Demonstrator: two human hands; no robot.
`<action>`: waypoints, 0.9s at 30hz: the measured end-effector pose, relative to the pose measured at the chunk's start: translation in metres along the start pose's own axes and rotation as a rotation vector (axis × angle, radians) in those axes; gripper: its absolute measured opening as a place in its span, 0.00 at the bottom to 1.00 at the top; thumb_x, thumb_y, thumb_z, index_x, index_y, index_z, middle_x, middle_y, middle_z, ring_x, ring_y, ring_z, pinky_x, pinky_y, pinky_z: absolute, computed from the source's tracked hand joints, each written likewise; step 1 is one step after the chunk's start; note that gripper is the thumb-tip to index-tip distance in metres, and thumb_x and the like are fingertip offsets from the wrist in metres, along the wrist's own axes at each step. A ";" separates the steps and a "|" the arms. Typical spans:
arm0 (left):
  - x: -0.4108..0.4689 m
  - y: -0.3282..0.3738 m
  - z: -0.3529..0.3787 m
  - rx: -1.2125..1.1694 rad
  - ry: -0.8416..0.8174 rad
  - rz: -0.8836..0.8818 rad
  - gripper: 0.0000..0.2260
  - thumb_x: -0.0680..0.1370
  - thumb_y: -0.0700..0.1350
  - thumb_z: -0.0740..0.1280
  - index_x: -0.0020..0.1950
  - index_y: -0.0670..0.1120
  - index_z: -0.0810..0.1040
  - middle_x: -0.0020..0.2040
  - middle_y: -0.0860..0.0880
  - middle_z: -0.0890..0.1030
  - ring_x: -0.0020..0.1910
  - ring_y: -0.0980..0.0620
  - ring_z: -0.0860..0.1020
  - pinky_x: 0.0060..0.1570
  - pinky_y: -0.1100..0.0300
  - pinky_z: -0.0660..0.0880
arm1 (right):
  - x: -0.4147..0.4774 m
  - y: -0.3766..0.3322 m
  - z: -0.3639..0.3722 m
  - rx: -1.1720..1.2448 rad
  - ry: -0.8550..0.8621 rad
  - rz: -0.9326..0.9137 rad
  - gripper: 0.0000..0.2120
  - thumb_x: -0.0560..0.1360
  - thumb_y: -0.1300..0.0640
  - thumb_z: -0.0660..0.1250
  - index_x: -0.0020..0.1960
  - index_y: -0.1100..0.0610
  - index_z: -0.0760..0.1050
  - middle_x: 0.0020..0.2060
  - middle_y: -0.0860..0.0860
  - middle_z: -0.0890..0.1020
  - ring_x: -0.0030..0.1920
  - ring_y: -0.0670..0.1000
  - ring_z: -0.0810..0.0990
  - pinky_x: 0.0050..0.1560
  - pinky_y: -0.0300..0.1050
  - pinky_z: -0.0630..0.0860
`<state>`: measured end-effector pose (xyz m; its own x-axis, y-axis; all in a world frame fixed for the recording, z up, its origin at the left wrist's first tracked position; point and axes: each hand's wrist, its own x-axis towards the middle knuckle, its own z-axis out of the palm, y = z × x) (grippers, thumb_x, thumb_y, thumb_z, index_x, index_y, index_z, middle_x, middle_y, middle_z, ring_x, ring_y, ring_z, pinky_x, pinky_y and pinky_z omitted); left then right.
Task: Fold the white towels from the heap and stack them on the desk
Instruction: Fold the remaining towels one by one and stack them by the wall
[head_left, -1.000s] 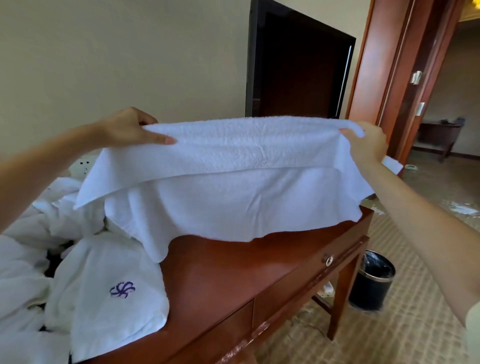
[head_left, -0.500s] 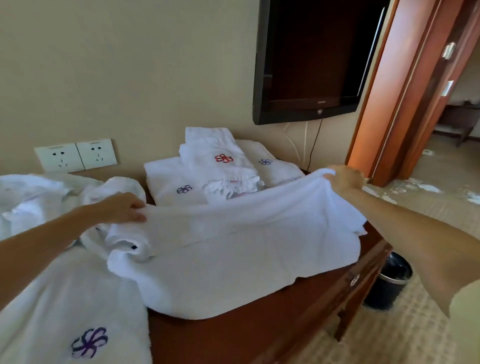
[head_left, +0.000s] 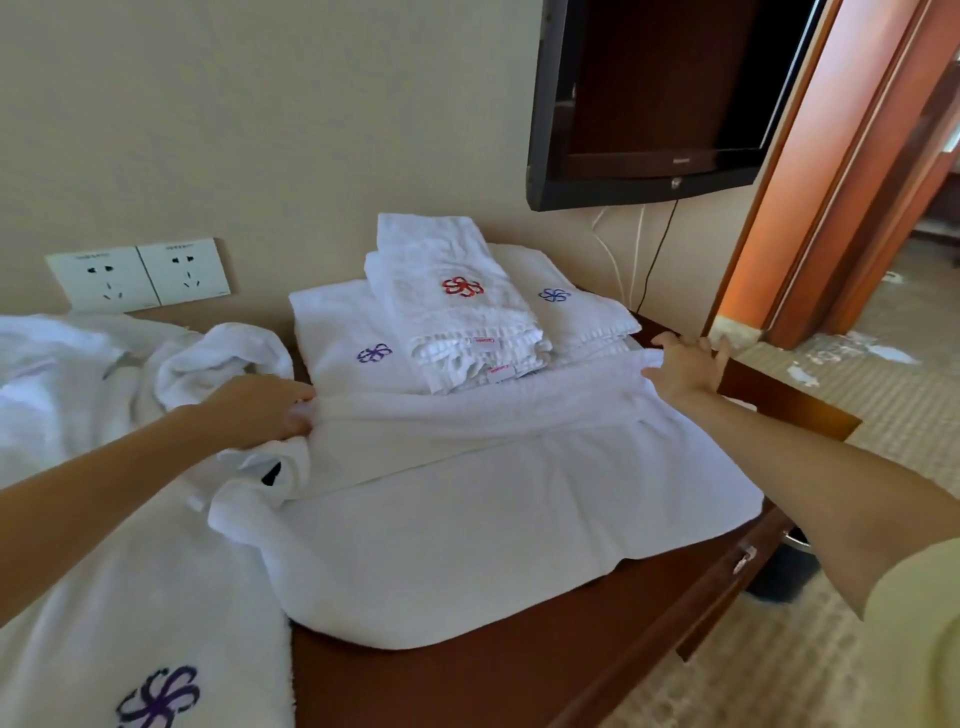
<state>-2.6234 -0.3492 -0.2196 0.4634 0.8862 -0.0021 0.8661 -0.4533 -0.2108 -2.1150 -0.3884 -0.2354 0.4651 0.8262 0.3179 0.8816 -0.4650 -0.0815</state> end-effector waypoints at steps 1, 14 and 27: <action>-0.001 0.004 -0.004 0.038 0.048 -0.008 0.10 0.81 0.52 0.58 0.55 0.50 0.76 0.50 0.53 0.78 0.46 0.53 0.77 0.45 0.61 0.72 | -0.004 0.002 -0.003 0.033 0.018 -0.025 0.21 0.76 0.49 0.67 0.67 0.51 0.70 0.60 0.55 0.75 0.66 0.56 0.67 0.73 0.51 0.44; -0.090 0.171 -0.018 -0.203 -0.175 0.312 0.54 0.56 0.83 0.34 0.78 0.59 0.49 0.78 0.55 0.54 0.76 0.51 0.55 0.73 0.47 0.57 | -0.123 0.042 -0.029 0.292 0.072 -0.149 0.08 0.75 0.56 0.69 0.52 0.57 0.77 0.51 0.55 0.78 0.53 0.58 0.77 0.50 0.51 0.73; -0.122 0.192 0.009 -0.279 -0.215 0.194 0.55 0.51 0.85 0.33 0.75 0.64 0.34 0.77 0.55 0.33 0.76 0.51 0.33 0.71 0.35 0.35 | -0.160 0.068 -0.054 0.805 -0.315 0.554 0.27 0.75 0.49 0.69 0.69 0.62 0.69 0.53 0.57 0.79 0.51 0.57 0.79 0.45 0.45 0.72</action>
<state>-2.5158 -0.5434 -0.2690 0.5991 0.7680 -0.2263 0.7978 -0.5966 0.0875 -2.1338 -0.5694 -0.2413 0.7210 0.6603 -0.2101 0.2753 -0.5512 -0.7876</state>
